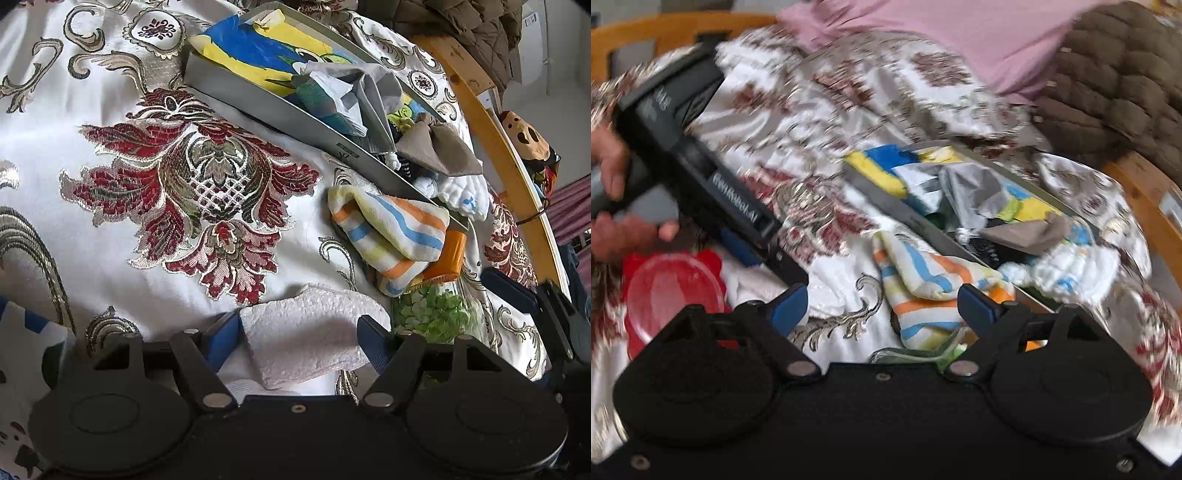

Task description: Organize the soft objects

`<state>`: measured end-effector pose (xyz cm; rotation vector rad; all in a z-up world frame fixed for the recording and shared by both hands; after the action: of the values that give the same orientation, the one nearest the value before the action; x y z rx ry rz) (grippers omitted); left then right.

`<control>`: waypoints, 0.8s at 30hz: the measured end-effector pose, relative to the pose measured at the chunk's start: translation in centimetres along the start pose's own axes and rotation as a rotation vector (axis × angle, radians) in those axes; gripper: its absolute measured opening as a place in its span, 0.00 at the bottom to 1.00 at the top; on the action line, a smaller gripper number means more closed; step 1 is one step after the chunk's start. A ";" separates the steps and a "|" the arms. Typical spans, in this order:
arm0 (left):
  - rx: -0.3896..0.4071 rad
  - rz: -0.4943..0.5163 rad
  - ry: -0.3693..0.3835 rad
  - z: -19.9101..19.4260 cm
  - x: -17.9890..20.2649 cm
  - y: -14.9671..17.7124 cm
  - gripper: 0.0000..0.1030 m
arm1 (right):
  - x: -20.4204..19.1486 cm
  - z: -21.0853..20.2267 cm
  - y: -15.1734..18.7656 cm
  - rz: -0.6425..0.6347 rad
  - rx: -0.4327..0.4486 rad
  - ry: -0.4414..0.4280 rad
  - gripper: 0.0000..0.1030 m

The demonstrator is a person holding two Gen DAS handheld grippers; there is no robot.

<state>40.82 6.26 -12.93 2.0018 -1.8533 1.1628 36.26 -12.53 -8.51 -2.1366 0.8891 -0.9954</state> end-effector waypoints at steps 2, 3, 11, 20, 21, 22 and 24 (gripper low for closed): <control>-0.011 0.009 -0.001 -0.3 0.0 -0.1 0.70 | -0.2 0.3 -0.3 -0.071 -0.020 -0.041 0.74; -0.015 0.015 0.001 -0.4 0.1 -0.2 0.70 | -0.3 0.5 -0.5 -0.109 -0.030 -0.057 0.72; -0.098 0.064 -0.040 -2.1 0.5 -0.2 0.74 | -2.9 2.7 -1.7 -0.351 -0.142 -0.206 0.64; -0.161 0.078 -0.043 -2.0 0.3 0.4 0.73 | -3.9 5.0 -2.1 -0.393 -0.240 -0.268 0.59; -0.161 0.065 -0.032 -2.2 0.1 0.3 0.71 | -3.5 5.3 -2.2 -0.384 -0.247 -0.276 0.59; -0.164 0.055 -0.017 -2.3 -0.2 0.2 0.70 | -3.1 5.6 -2.3 -0.370 -0.258 -0.292 0.59; -0.174 0.060 0.001 -2.3 -0.3 0.2 0.70 | -2.6 5.9 -2.4 -0.349 -0.273 -0.321 0.59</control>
<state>39.67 7.84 -11.59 1.8641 -1.9533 0.9789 40.55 -7.65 -10.87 -2.6535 0.5287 -0.6853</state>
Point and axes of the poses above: each gripper's, at about its wrist camera, not at the fingertips, and z roughly the way its jaws point, x to its right, y to its underside, the point moved 2 cm from there along z, roughly the way its jaws point, and after that the axes turned 1 degree about x, right-handed, at the moved point
